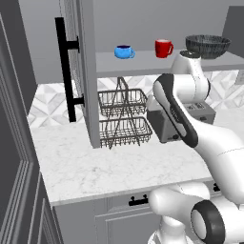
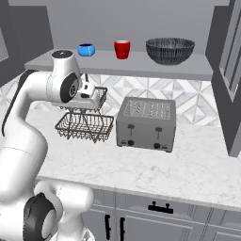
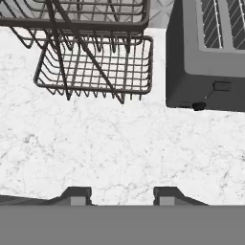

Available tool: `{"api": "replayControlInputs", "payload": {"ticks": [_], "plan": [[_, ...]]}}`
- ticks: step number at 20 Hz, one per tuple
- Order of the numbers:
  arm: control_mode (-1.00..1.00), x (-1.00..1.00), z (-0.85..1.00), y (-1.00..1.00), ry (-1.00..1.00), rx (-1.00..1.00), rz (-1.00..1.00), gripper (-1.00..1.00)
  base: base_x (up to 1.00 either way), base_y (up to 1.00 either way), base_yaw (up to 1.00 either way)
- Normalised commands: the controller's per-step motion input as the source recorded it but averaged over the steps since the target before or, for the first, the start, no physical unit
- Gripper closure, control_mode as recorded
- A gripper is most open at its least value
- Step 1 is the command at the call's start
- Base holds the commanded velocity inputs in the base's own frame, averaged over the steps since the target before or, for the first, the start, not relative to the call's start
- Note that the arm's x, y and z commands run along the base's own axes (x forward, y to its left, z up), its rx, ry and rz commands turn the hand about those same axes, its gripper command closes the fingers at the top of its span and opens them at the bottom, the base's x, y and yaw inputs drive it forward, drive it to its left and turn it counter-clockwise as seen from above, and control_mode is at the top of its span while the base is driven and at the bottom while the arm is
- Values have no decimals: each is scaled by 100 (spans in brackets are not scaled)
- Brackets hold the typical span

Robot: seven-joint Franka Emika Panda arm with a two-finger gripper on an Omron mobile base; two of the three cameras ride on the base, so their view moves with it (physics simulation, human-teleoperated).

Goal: Gather all objects into one cabinet and sort the glasses and bowls to opposite sides.

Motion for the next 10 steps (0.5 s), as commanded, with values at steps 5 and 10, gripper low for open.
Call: {"api": "replayControlInputs", "payload": {"ticks": [5, 10], "plan": [[-100, -48, 0, 0, -3, 0, 0, -100, 0, 0, 0], [-100, -89, 2, 0, -11, 0, -5, -100, 0, 0, 0]]}}
